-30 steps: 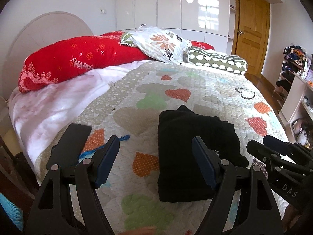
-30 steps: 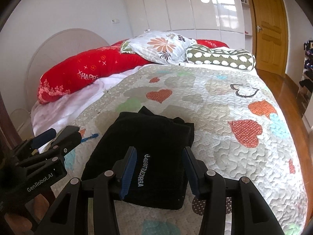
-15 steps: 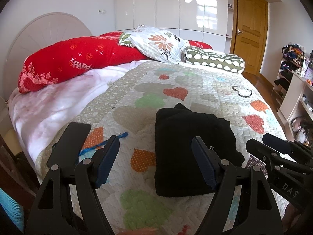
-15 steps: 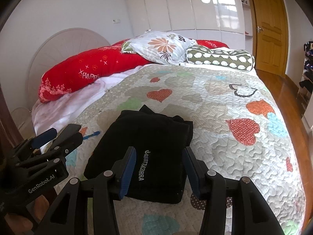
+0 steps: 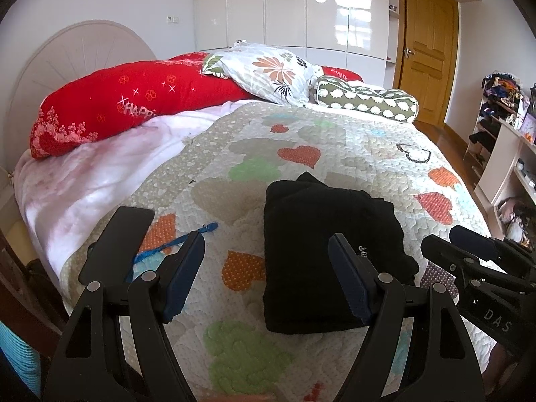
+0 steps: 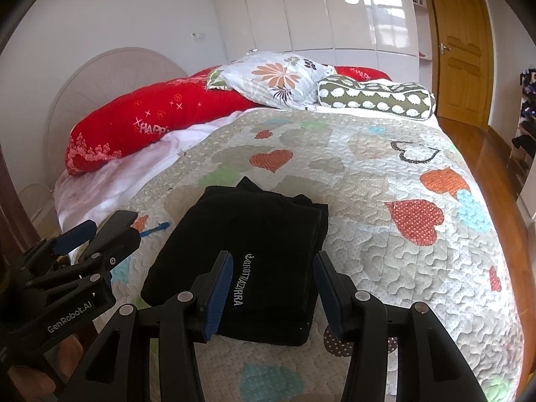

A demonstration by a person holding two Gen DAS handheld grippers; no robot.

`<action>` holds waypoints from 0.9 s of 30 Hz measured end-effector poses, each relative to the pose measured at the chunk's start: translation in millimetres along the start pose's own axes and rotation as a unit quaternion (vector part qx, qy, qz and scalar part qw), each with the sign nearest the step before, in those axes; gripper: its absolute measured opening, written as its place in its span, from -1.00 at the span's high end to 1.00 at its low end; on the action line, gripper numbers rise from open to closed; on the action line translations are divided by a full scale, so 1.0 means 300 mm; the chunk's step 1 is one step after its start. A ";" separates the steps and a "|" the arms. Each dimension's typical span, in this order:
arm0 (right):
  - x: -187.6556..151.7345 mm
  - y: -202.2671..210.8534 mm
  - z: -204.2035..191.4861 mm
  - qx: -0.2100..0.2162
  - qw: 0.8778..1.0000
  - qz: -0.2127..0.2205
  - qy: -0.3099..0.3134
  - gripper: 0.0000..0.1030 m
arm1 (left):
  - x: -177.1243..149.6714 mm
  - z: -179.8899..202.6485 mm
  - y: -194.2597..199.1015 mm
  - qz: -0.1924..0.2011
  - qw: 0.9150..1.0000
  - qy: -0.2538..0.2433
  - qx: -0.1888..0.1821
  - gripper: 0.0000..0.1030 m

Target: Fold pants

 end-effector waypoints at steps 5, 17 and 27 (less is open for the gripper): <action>-0.003 -0.009 -0.006 0.000 1.000 -0.004 0.002 0.06 | 0.000 0.000 0.000 0.000 1.000 0.000 0.000 -0.51; -0.008 -0.023 -0.003 0.001 1.000 -0.009 0.004 0.06 | -0.014 0.004 -0.020 -0.005 1.000 -0.002 0.000 -0.51; -0.012 -0.031 -0.003 0.002 1.000 -0.013 0.002 0.06 | -0.030 0.009 -0.034 -0.011 1.000 -0.001 -0.002 -0.51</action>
Point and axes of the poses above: each gripper's, at about its wrist camera, not at the fingertips, and y roughly against the way its jaws point, z to its right, x to its top, the point moved 6 cm from there along -y, roughly the way its jaws point, and after that the axes turned 6 degrees about -z, right-handed, at the moved point
